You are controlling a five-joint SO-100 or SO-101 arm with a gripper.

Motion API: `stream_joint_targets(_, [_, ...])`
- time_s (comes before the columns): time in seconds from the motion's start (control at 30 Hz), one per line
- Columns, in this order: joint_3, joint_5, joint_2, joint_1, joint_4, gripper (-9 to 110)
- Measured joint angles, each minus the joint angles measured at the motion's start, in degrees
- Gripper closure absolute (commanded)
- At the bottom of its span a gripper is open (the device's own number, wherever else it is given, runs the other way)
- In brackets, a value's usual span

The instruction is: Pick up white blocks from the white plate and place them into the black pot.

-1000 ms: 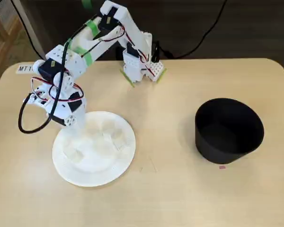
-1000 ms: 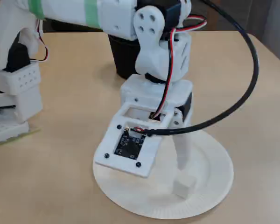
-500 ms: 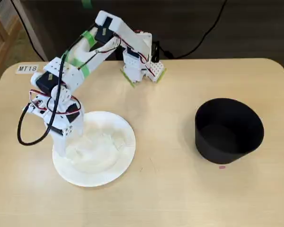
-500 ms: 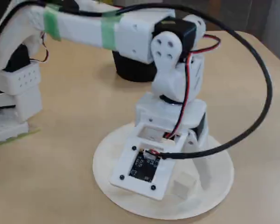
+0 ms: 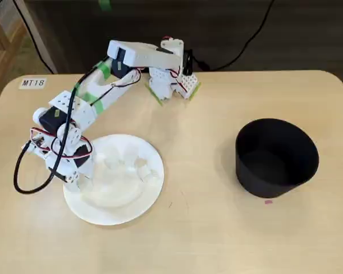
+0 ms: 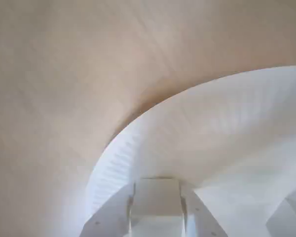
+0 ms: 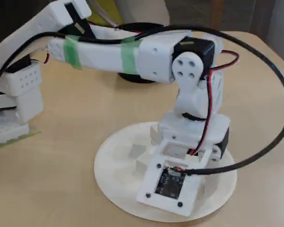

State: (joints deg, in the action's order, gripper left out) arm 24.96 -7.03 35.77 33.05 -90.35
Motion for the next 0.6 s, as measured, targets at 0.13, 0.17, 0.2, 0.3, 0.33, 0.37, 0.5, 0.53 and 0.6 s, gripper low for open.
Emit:
stream_joint_targets(0.13, [-5.27,-0.18,-0.09,-1.05,-3.25,104])
stream_joint_targets(0.17, [-6.24,-0.18,0.79,-1.58,-3.78,104])
stream_joint_targets(0.2, [-6.50,-0.18,2.64,-2.29,-4.13,104])
stream_joint_targets(0.3, [-6.86,1.05,10.20,-6.06,-4.57,104])
stream_joint_targets(0.33, [-6.86,2.11,13.10,-7.91,-4.57,104])
stream_joint_targets(0.37, [-6.94,2.99,16.00,-10.11,-4.57,104])
stream_joint_targets(0.5, [-7.38,6.15,26.63,-21.80,-4.57,104])
stream_joint_targets(0.53, [-7.38,6.68,28.83,-25.31,-4.57,104])
stream_joint_targets(0.6, [-6.77,7.38,33.13,-33.22,-4.57,104])
